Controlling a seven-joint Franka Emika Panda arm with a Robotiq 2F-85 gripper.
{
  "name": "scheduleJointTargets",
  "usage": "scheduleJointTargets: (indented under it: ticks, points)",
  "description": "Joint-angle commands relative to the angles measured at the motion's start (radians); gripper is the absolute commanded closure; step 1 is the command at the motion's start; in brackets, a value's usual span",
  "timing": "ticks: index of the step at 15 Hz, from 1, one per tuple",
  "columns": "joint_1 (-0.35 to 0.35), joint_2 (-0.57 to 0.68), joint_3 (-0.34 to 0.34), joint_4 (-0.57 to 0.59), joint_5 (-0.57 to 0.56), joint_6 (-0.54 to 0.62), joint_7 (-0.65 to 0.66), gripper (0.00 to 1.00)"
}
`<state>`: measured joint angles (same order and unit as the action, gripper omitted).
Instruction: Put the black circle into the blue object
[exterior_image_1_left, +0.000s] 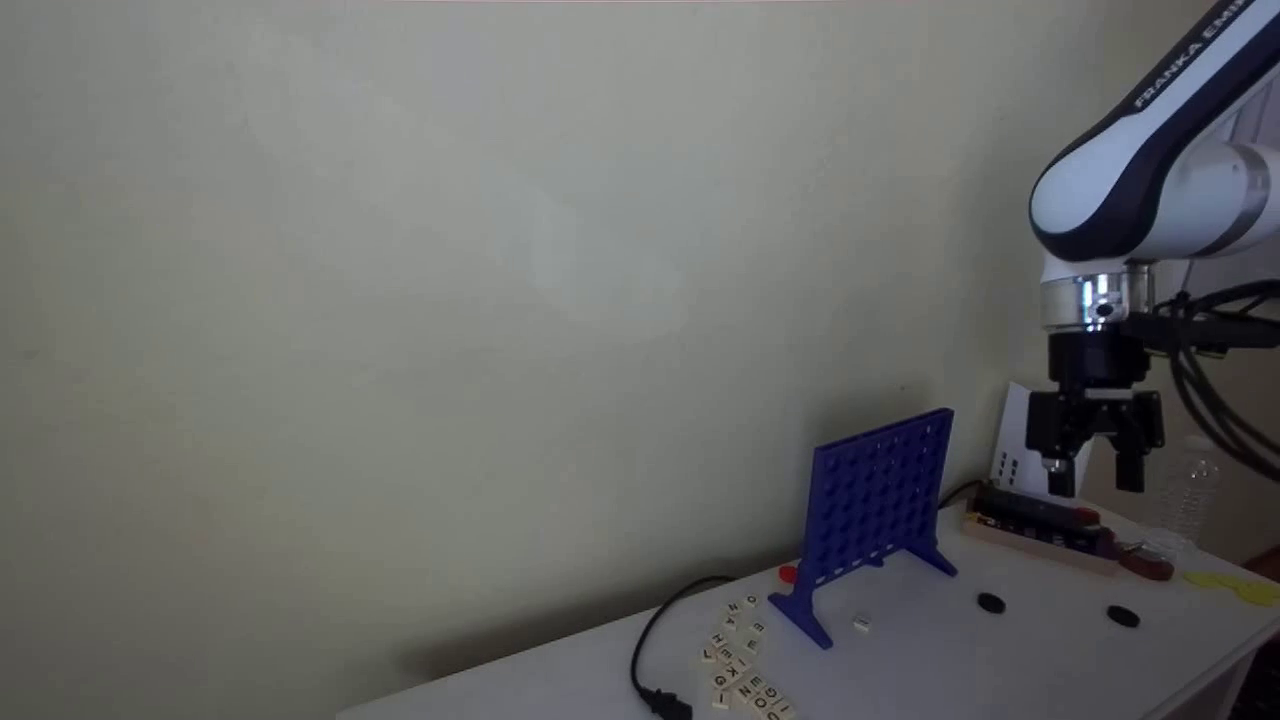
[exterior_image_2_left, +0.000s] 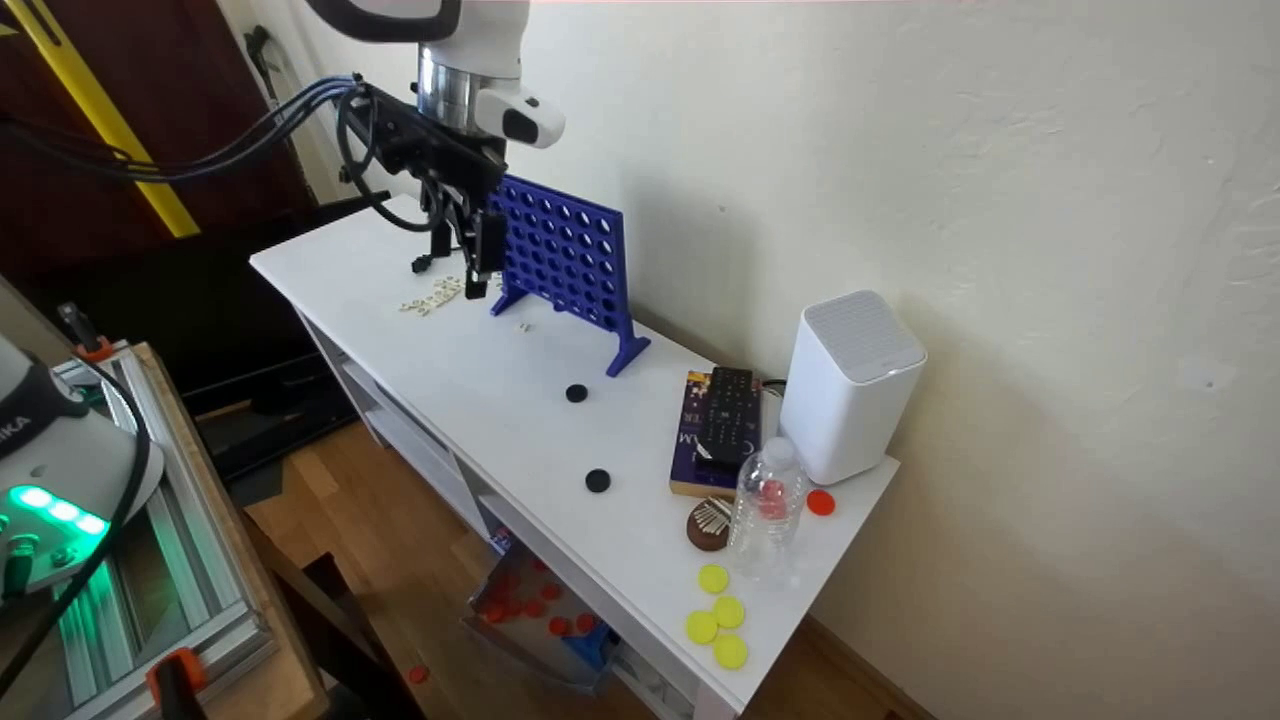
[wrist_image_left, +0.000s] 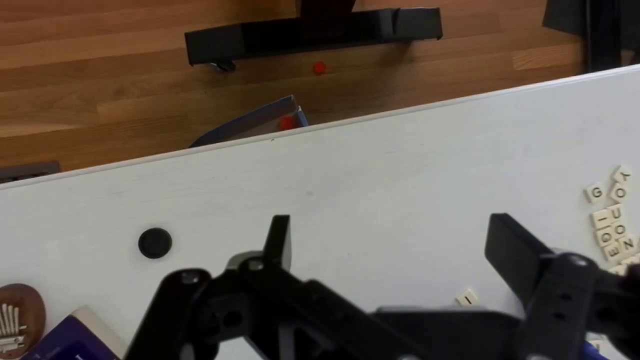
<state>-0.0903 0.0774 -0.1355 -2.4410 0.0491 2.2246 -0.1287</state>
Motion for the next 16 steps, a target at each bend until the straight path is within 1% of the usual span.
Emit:
scheduleJointTargets:
  ticks: [1, 4, 6, 7, 13, 16]
  points:
    - [0.018, 0.172, 0.02, 0.07, -0.108, 0.107, 0.133, 0.0]
    - [0.036, 0.274, 0.009, 0.108, -0.201, 0.182, 0.178, 0.0]
    - [0.03, 0.325, 0.002, 0.13, -0.232, 0.233, 0.155, 0.0]
    - [0.017, 0.346, 0.009, 0.138, -0.222, 0.258, 0.117, 0.0]
    - [-0.042, 0.479, 0.026, 0.19, -0.19, 0.46, -0.011, 0.0]
    - [-0.076, 0.541, 0.047, 0.219, -0.18, 0.527, -0.062, 0.0]
